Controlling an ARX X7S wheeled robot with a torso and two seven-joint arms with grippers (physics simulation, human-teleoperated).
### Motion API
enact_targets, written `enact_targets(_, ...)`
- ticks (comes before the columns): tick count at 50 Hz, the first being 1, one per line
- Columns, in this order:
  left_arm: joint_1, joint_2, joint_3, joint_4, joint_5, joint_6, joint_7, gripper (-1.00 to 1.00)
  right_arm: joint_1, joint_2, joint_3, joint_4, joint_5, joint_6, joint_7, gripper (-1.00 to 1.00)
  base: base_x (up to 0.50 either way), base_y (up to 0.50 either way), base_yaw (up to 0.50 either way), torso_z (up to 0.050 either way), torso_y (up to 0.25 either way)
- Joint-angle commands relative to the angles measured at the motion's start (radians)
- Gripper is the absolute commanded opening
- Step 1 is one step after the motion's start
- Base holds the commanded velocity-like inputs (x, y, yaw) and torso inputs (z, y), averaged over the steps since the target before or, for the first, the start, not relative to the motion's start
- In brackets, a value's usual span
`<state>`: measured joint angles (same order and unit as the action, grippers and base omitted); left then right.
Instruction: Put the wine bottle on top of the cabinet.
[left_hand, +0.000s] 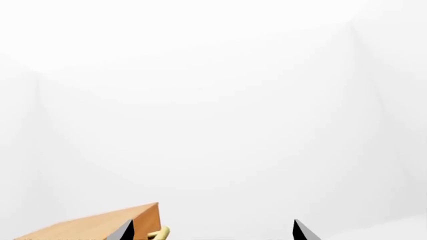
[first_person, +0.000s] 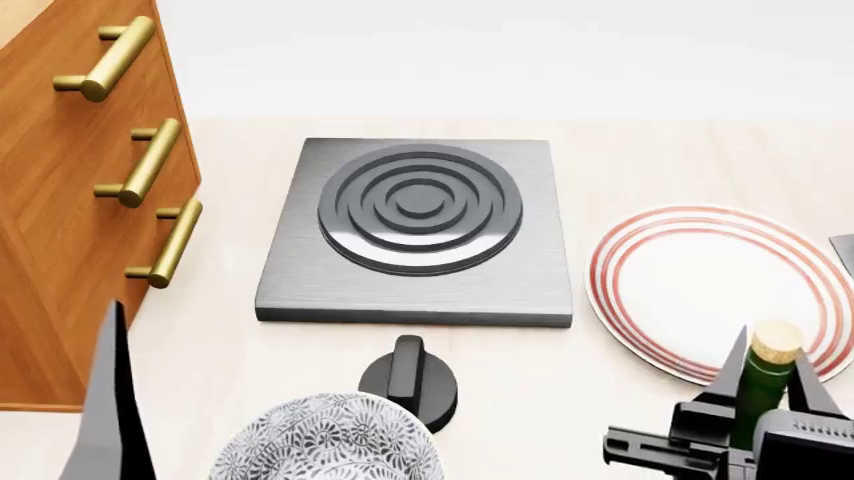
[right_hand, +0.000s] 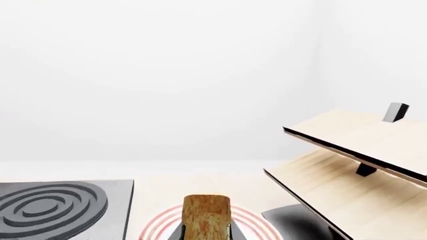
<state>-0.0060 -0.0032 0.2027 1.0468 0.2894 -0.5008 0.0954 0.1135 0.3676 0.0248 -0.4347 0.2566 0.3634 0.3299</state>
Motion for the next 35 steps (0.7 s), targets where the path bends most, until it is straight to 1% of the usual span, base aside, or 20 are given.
enact_targets(1,0.002,-0.004,0.005,-0.001,-0.001,-0.012,0.004,1.0,0.029,0.03,0.005,-0.03,-0.005,0.063,0.002,-1.0,0.0,0.0,0.0,0.0,0.0)
enact_targets(7,0.003,-0.012,0.016,-0.002,0.002,-0.023,0.005,1.0,0.076,0.061,0.0,-0.066,0.01,0.132,-0.007,-1.0,0.0,0.0,0.0,0.0,0.0)
enact_targets(12,0.005,-0.02,0.033,-0.005,0.007,-0.033,-0.001,1.0,0.141,0.09,0.004,-0.1,0.042,0.21,-0.022,-1.0,0.0,0.0,0.0,0.0,0.0)
enact_targets(13,0.006,-0.023,0.037,-0.006,0.008,-0.035,-0.004,1.0,0.164,0.098,0.005,-0.119,0.06,0.247,-0.027,-1.0,0.0,0.0,0.0,0.0,0.0)
enact_targets(17,0.002,-0.025,0.033,-0.004,0.006,-0.042,-0.004,1.0,0.195,0.111,0.009,-0.131,0.086,0.283,-0.041,-1.0,0.0,0.0,0.0,0.0,0.0)
enact_targets(26,0.003,-0.024,0.035,-0.004,0.01,-0.043,-0.005,1.0,0.219,0.081,0.04,-0.13,0.177,0.301,-0.076,-1.0,0.0,0.0,0.0,0.0,0.0)
enact_targets(32,0.003,-0.028,0.037,-0.005,0.008,-0.046,-0.009,1.0,0.262,0.084,0.02,-0.147,0.216,0.339,-0.099,-1.0,0.0,0.0,0.0,0.0,0.002)
enact_targets(35,0.006,-0.034,0.037,-0.011,0.002,-0.046,-0.011,1.0,0.301,0.072,0.01,-0.157,0.282,0.37,-0.135,-1.0,0.0,0.0,0.0,0.0,0.0)
